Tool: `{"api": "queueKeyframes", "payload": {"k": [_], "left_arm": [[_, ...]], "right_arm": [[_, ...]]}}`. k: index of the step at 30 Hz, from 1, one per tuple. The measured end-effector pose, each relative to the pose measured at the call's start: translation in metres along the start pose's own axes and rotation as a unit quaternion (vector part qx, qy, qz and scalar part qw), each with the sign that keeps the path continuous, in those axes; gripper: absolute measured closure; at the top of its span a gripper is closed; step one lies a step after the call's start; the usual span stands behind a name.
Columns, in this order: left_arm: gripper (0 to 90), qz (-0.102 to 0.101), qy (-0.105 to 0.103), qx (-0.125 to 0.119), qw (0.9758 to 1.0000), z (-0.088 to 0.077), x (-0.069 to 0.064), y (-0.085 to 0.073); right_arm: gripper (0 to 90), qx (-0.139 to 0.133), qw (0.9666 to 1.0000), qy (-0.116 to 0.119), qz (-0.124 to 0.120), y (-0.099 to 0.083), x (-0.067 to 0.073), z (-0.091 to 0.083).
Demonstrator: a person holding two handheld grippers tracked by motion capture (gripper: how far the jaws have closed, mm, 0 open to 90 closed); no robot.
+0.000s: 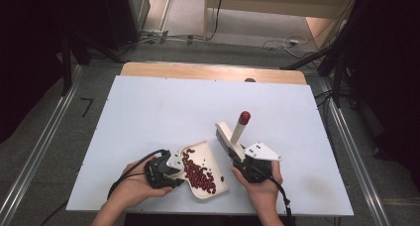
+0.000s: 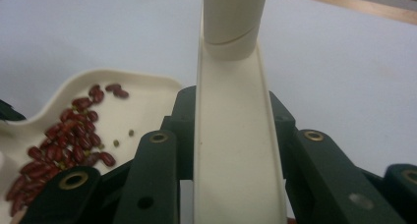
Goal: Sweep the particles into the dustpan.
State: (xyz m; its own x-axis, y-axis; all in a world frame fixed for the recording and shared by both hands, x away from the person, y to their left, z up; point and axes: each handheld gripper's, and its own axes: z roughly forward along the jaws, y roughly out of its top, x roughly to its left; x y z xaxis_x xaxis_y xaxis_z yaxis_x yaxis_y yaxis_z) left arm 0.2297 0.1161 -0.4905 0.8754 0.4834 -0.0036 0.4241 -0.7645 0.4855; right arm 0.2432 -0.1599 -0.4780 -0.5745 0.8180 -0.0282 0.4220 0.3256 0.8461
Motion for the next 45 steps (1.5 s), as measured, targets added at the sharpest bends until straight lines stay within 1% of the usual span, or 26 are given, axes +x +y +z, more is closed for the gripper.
{"api": "queueKeyframes", "payload": {"k": [1,2,3,4,6,8,9,11,13,14,15,18,20,22,25,28,29,32,35,36,39,41,42,43,44,45], "left_arm": [[66.1,-0.001,-0.002,0.000,1.0000,0.000,0.000,0.000],[66.0,-0.002,-0.003,0.000,1.0000,0.000,0.000,0.000],[66.0,-0.006,-0.003,-0.003,1.0000,0.001,0.000,-0.001],[66.0,-0.006,-0.004,-0.002,1.0000,0.001,0.000,-0.001],[66.0,-0.006,-0.005,-0.002,1.0000,0.002,0.000,-0.001],[66.0,-0.001,-0.004,0.000,1.0000,0.001,0.001,-0.001],[66.0,0.000,-0.003,-0.001,1.0000,0.001,0.001,-0.001],[66.0,-0.002,-0.003,-0.002,1.0000,0.001,0.001,-0.001],[66.0,-0.001,-0.003,0.000,1.0000,0.001,0.001,-0.001],[66.0,-0.001,-0.004,0.001,1.0000,0.002,0.002,-0.001],[66.0,-0.003,-0.005,-0.001,1.0000,0.002,0.002,-0.001],[66.0,-0.006,-0.006,-0.007,0.9999,0.003,0.002,-0.002],[66.0,-0.006,-0.006,-0.009,0.9999,0.003,0.002,-0.003],[66.0,-0.007,-0.008,-0.011,0.9999,0.003,0.002,-0.003],[66.0,-0.008,-0.010,-0.013,0.9998,0.003,0.003,-0.003],[66.0,-0.005,-0.009,-0.013,0.9999,0.003,0.003,-0.003],[66.0,-0.006,-0.008,-0.014,0.9998,0.003,0.003,-0.003],[66.1,-0.009,-0.001,-0.020,0.9998,0.003,0.003,-0.003],[66.2,-0.017,0.016,-0.030,0.9993,0.003,0.003,-0.004],[66.2,-0.019,0.015,-0.032,0.9992,0.003,0.004,-0.005],[66.2,-0.020,0.015,-0.032,0.9992,0.002,0.007,-0.006],[66.2,-0.023,0.023,-0.038,0.9988,0.000,0.007,-0.007],[66.2,-0.027,0.024,-0.039,0.9986,0.000,0.008,-0.007],[66.2,-0.025,0.024,-0.038,0.9987,-0.001,0.008,-0.007],[66.2,-0.030,0.030,-0.042,0.9982,-0.001,0.008,-0.007],[66.2,-0.032,0.030,-0.042,0.9982,-0.002,0.009,-0.008]], "right_arm": [[65.4,0.009,0.9999,0.003,0.005,-0.002,0.003,0.004],[65.3,0.010,0.9998,0.011,0.009,-0.004,0.007,0.006],[65.3,0.012,0.9998,0.014,0.008,-0.003,0.012,0.007],[65.4,0.017,0.9997,0.015,0.003,-0.002,0.019,0.007],[65.3,0.024,0.9994,0.024,-0.006,0.000,0.033,0.009],[65.3,0.033,0.9992,0.018,-0.015,0.001,0.045,0.009],[65.3,0.034,0.9991,0.018,-0.018,0.002,0.049,0.009],[65.4,0.036,0.9991,0.016,-0.014,0.003,0.054,0.007],[65.4,0.037,0.9989,0.022,-0.016,0.006,0.059,0.004],[65.4,0.038,0.9988,0.030,-0.014,0.006,0.061,0.003],[65.4,0.039,0.9982,0.044,-0.009,0.006,0.064,0.002],[65.4,0.038,0.9976,0.057,-0.013,0.005,0.073,0.002],[65.4,0.039,0.9970,0.066,-0.009,0.006,0.075,0.003],[65.4,0.036,0.9967,0.072,-0.004,0.006,0.074,0.003],[65.4,0.027,0.9969,0.074,0.001,0.007,0.068,0.001],[65.4,0.016,0.9974,0.069,0.006,0.010,0.059,-0.004],[65.4,0.014,0.9978,0.064,0.007,0.011,0.056,-0.006],[65.4,0.003,0.9983,0.056,0.012,0.014,0.044,-0.012],[65.4,-0.006,0.9987,0.049,0.016,0.016,0.032,-0.017],[65.4,-0.008,0.9988,0.044,0.020,0.017,0.029,-0.018],[65.4,-0.015,0.9988,0.042,0.022,0.019,0.019,-0.023],[65.3,-0.018,0.9988,0.039,0.025,0.020,0.013,-0.026],[65.4,-0.019,0.9987,0.039,0.026,0.021,0.010,-0.027],[65.4,-0.020,0.9987,0.037,0.028,0.021,0.008,-0.028],[65.4,-0.022,0.9987,0.035,0.029,0.022,0.005,-0.029],[65.4,-0.024,0.9986,0.034,0.032,0.022,0.001,-0.031]]}}
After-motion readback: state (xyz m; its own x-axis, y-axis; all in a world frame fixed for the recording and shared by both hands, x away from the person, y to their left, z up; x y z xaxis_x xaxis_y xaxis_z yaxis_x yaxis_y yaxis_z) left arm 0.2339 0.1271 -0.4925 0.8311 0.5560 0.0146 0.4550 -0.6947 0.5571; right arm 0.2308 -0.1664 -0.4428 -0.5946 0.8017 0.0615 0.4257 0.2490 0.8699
